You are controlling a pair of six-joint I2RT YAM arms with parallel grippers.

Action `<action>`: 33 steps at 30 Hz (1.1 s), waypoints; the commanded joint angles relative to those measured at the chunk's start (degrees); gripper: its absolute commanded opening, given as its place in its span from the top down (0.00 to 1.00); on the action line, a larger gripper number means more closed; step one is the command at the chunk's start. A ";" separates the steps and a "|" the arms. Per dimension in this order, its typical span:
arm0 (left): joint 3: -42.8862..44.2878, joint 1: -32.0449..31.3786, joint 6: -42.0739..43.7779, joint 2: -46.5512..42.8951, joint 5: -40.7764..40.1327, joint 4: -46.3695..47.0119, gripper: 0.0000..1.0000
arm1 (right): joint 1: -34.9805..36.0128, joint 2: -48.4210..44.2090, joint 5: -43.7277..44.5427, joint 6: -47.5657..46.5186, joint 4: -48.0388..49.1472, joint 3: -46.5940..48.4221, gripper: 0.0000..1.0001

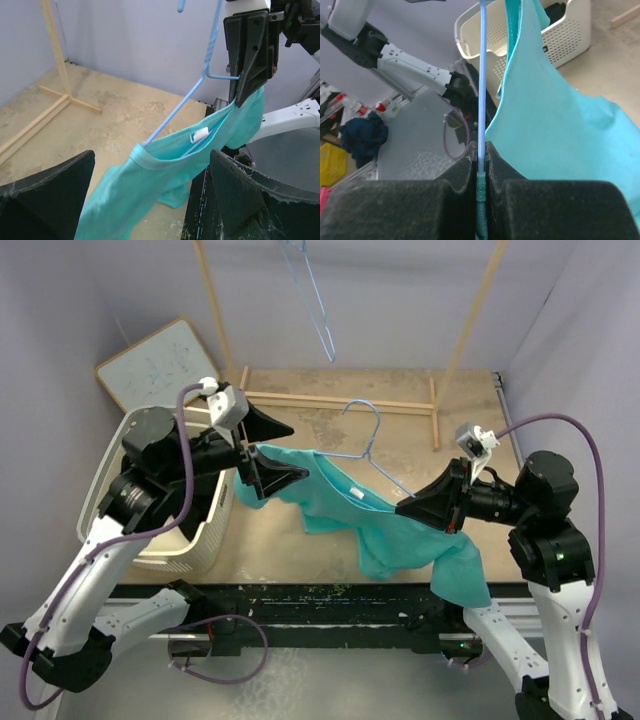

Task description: Remove the t-shirt from the hanger

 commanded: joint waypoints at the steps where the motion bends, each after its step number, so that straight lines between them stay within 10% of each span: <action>1: 1.08 0.02 -0.96 1.92 5.14 5.46 0.01 | 1.43 1.42 -4.80 1.88 5.83 0.16 1.00; 22: 1.65 -5.22 -4.73 11.27 10.10 12.35 0.16 | 4.06 4.96 -5.41 1.72 8.77 -1.85 1.00; 28: 2.42 -8.58 -2.90 14.00 8.45 11.92 0.42 | 4.20 5.87 -5.54 1.94 9.28 -1.56 1.00; 33: 2.52 -8.96 -1.27 13.71 6.77 10.86 0.84 | 4.24 5.40 -5.24 1.94 9.24 -1.59 1.00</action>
